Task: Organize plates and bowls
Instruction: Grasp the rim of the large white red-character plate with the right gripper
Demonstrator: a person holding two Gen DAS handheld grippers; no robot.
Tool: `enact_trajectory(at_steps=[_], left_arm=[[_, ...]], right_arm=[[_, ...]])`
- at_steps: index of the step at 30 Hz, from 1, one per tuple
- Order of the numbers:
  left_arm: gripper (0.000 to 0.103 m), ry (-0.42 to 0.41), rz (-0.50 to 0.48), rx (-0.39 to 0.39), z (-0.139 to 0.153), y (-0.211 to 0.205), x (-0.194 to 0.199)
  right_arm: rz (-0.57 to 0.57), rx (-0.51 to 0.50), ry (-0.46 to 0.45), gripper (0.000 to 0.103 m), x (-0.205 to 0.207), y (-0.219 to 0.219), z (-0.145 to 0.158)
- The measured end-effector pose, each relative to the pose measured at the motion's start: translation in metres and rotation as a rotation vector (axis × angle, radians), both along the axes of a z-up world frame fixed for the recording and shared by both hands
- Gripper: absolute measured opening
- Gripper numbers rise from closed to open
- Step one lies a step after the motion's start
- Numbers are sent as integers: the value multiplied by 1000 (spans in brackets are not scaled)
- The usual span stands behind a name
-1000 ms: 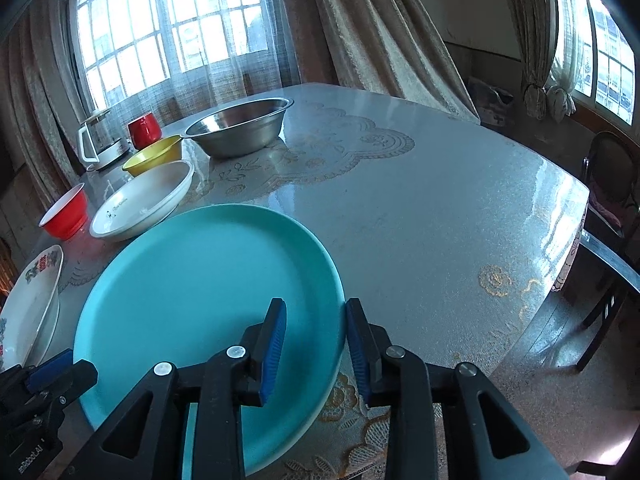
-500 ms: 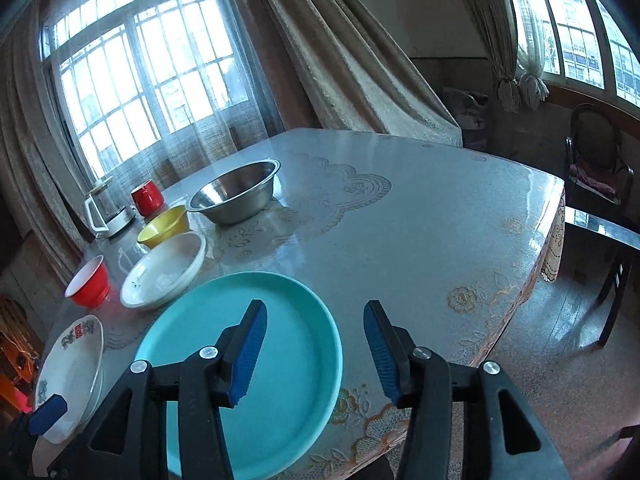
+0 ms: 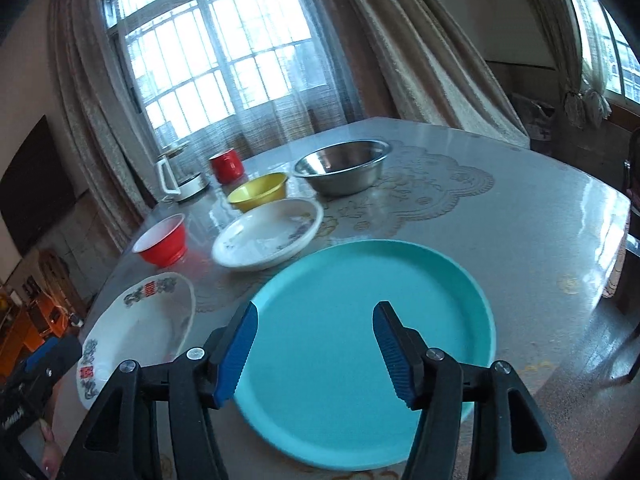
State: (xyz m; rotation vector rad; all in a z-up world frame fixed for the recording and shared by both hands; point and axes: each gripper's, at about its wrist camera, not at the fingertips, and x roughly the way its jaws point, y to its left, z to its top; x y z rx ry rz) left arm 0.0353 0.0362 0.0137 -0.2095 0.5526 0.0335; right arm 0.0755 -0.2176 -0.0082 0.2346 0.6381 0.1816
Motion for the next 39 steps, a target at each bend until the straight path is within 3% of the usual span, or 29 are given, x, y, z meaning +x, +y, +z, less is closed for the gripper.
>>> enact_trajectory(at_steps=[8,17,22,30,39], left_arm=[[102,9,147,-122,-20,62,10],[102,79,133,-293,-49,89,26],[102,69,93,-371,-53,91,30],[99,104,58,-377,-55,85,38],[79,177,-48,-325,-57,66,56]], right_arm=[[215,-11,-38,61,8,70,-11],[294,20,3,61,36,107,-23],[311,60,41,63,44,114,-29],[350,124,103,63,55,115,-36],[365,120,144,60,60,122,-40]])
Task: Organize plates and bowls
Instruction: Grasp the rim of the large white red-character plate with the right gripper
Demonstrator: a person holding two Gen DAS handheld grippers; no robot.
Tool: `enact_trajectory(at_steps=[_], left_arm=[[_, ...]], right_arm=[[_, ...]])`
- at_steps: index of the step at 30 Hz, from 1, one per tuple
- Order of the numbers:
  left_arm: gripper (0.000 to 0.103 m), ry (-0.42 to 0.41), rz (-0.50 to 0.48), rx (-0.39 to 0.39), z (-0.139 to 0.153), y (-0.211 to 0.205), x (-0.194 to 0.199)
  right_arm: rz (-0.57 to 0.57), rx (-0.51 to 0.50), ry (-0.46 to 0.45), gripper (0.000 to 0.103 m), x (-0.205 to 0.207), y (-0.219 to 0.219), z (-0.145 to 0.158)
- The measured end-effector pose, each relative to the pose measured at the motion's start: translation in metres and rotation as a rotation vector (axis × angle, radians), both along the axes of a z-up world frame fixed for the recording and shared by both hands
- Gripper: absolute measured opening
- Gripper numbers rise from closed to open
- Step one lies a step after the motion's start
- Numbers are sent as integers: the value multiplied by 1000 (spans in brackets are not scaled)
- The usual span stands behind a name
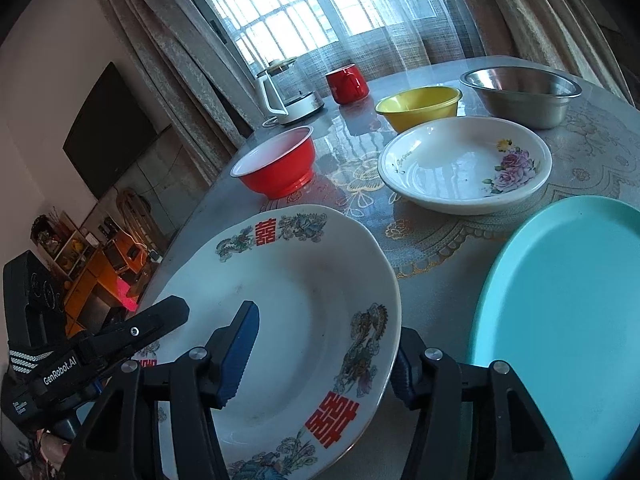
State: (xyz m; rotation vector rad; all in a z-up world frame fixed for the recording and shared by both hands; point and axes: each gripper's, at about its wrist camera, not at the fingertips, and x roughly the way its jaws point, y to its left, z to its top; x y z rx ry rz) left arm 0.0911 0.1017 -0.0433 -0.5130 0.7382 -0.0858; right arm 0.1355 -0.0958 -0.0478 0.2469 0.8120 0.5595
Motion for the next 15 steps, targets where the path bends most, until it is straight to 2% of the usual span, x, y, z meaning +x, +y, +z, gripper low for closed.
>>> enact_trajectory(at_steps=[3,9,11,15], left_arm=[[68,11,-26,18,-1,-5,3],[58,18,-2,23,-2,-2,2],[51,22,12,25,-2,-1,2],[48,23,21,18,-3,1,2]], right_arm=[[-11,-26,7,55,1,2,-1],[-24,-60,15,51,3,5,-2],[-36,-68,15,45,3,4,-2],[-39,-57,10,42,3,2,-2]])
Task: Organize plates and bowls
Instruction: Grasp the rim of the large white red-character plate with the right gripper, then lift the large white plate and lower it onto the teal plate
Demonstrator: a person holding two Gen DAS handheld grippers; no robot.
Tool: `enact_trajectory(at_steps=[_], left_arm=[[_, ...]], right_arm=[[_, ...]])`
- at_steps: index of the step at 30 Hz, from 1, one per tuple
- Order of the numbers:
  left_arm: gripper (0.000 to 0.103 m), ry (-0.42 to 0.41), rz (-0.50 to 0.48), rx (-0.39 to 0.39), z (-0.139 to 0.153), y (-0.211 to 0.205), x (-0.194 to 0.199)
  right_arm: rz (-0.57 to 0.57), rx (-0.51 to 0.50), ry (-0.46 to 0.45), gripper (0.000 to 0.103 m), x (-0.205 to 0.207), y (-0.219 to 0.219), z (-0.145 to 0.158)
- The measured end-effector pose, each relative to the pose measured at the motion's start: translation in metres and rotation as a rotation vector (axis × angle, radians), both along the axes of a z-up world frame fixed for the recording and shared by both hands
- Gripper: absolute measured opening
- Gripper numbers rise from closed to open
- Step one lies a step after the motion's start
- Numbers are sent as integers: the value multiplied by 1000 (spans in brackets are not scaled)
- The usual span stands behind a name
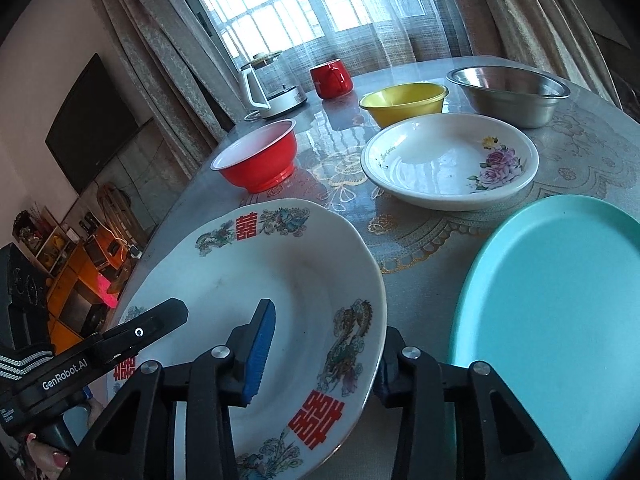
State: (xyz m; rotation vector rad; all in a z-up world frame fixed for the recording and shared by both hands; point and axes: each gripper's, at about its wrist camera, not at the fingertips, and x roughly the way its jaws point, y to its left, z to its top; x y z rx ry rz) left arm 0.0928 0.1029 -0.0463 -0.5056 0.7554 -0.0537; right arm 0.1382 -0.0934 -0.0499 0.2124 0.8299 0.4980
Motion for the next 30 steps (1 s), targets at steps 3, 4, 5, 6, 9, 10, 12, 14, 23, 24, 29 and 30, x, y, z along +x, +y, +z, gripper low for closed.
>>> enact_trajectory(at_steps=[3,4,5,6,9,10,12,14,23,24,29,30], left_arm=[[46,-1,1,-5,0,1,0],[46,-2,-6,-5,0,0,0],[46,-5,-17,-5,0,0,0],[45,-11,-29,-4,1,-1,-1],[45,-25,-56,13,3,-7,-4],[45,-25,-59,17,4,-7,-5],[45,-30,-61,18,4,-8,-5],[45,-36,-69,27,5,-10,-6],[45,-100,-195,142,12,-41,-16],[45,-106,-198,144,13,-42,-17],[45,-139,-197,160,16,-44,-22],[45,-142,-197,162,17,-45,-23]], right_arm=[[13,28,-53,38,-7,-2,6],[25,35,-76,38,-10,-2,8],[38,41,-92,38,-12,-1,10],[49,47,-99,38,-13,-1,11],[59,56,-75,38,-10,-1,9],[60,57,-70,38,-11,-1,8],[65,30,-77,37,-14,1,8],[90,-11,-97,36,-19,4,9],[70,-66,-142,35,-36,-12,13],[68,-69,-144,35,-38,-14,15],[66,-70,-160,35,-48,-18,18],[67,-69,-161,35,-49,-19,19]])
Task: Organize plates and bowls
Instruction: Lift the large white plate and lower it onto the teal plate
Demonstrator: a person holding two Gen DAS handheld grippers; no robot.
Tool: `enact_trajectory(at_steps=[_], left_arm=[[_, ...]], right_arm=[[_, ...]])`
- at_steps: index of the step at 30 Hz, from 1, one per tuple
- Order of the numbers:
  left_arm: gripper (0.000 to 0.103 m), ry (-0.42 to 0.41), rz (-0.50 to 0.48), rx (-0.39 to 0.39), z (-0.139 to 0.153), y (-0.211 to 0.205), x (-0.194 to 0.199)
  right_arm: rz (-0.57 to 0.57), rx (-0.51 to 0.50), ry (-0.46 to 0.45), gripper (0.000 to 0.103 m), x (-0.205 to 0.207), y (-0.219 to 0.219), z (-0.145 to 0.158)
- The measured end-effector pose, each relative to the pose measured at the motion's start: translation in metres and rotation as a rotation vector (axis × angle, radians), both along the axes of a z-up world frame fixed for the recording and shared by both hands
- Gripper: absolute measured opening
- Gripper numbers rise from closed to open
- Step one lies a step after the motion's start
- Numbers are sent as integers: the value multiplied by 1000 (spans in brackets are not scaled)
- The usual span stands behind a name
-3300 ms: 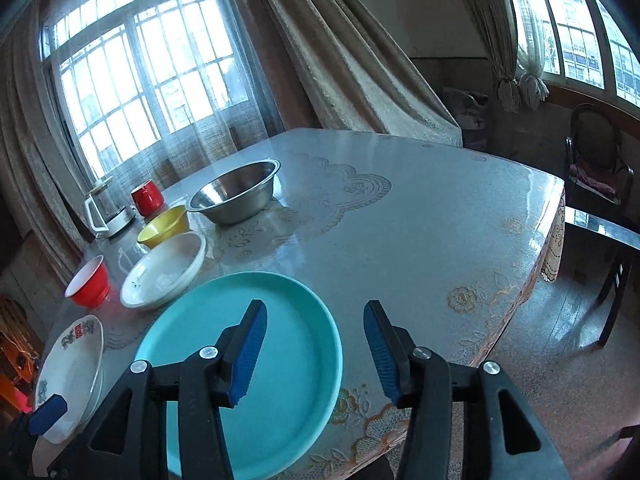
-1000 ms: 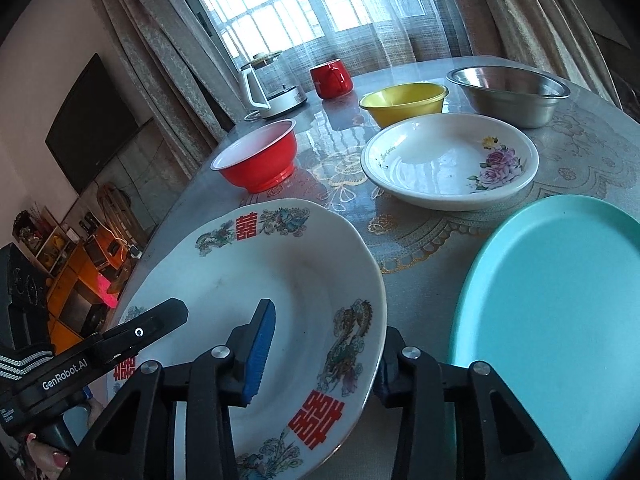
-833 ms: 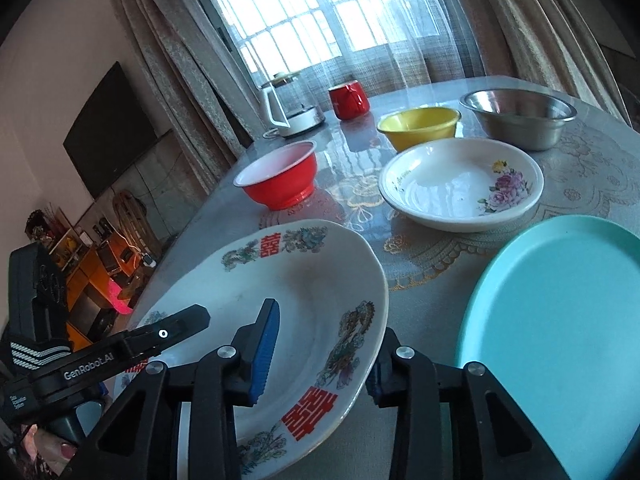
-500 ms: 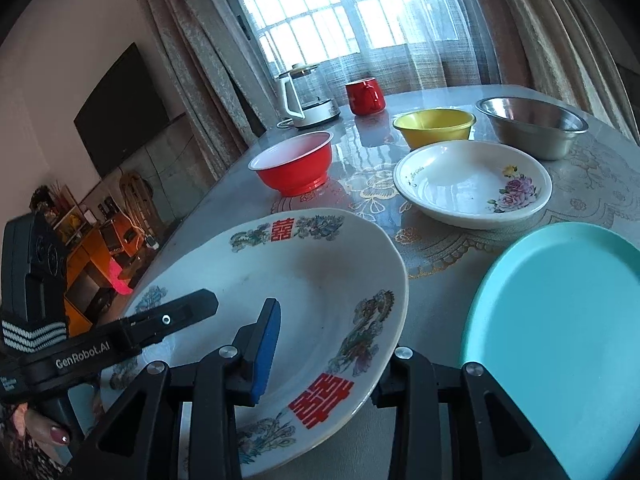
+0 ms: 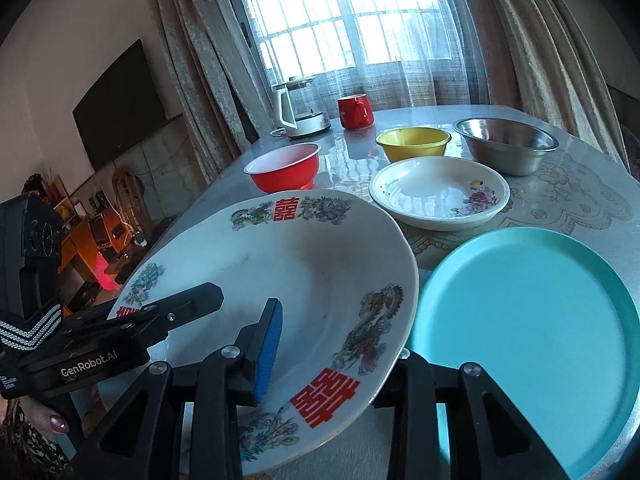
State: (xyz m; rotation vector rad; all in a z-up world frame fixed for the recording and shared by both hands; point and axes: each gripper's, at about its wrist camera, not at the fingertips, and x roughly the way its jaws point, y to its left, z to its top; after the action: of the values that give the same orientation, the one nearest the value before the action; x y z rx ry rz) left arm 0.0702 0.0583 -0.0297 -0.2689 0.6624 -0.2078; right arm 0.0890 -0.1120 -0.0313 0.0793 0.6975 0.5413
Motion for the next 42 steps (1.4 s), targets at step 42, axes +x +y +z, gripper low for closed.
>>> enact_trajectory(at_steps=[42], left_arm=[[48,-21,-243,118,20,-173,40]], right_arm=[[-330,35,11,34,-17,-153,10]])
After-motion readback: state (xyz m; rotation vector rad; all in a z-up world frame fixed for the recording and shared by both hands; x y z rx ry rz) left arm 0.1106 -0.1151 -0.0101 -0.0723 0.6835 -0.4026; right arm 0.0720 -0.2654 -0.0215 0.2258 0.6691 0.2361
